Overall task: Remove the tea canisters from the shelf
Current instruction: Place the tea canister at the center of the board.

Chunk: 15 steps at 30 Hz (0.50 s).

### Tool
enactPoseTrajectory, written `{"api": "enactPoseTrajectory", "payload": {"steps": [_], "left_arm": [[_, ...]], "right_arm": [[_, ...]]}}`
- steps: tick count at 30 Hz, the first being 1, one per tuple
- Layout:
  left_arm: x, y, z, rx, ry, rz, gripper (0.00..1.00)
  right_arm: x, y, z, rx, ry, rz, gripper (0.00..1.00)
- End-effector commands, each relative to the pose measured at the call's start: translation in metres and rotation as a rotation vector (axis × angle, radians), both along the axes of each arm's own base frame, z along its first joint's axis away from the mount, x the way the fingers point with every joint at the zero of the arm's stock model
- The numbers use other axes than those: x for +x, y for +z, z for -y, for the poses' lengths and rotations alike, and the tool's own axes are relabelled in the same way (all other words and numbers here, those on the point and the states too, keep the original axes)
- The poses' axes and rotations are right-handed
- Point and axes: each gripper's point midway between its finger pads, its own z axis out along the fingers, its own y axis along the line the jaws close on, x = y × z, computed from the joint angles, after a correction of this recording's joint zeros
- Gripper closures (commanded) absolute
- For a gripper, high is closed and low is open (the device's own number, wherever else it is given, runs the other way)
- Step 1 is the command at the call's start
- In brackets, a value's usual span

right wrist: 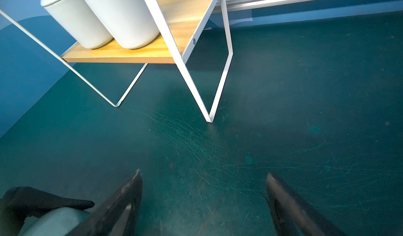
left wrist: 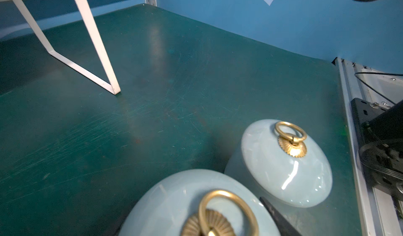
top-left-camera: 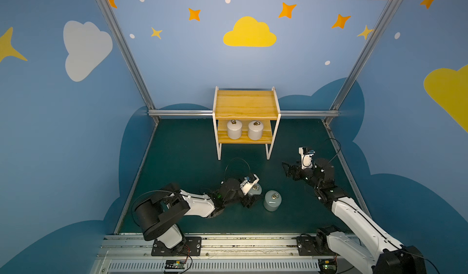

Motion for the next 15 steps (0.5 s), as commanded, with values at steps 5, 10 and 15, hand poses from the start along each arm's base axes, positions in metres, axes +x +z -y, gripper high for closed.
{"api": "enactPoseTrajectory", "payload": {"steps": [5,10,15], "left_arm": [[-0.002,0.023,0.003,-0.099,0.031,0.064,0.41],[-0.006,0.017,0.001,-0.100,0.043,0.060,0.41],[-0.008,0.016,-0.003,-0.120,0.057,0.060,0.41]], "right_arm": [[-0.001,0.000,0.002,0.000,0.004,0.007,0.09],[-0.002,0.000,0.003,0.000,0.004,0.006,0.09],[-0.002,0.000,0.005,-0.002,0.002,0.007,0.09]]}}
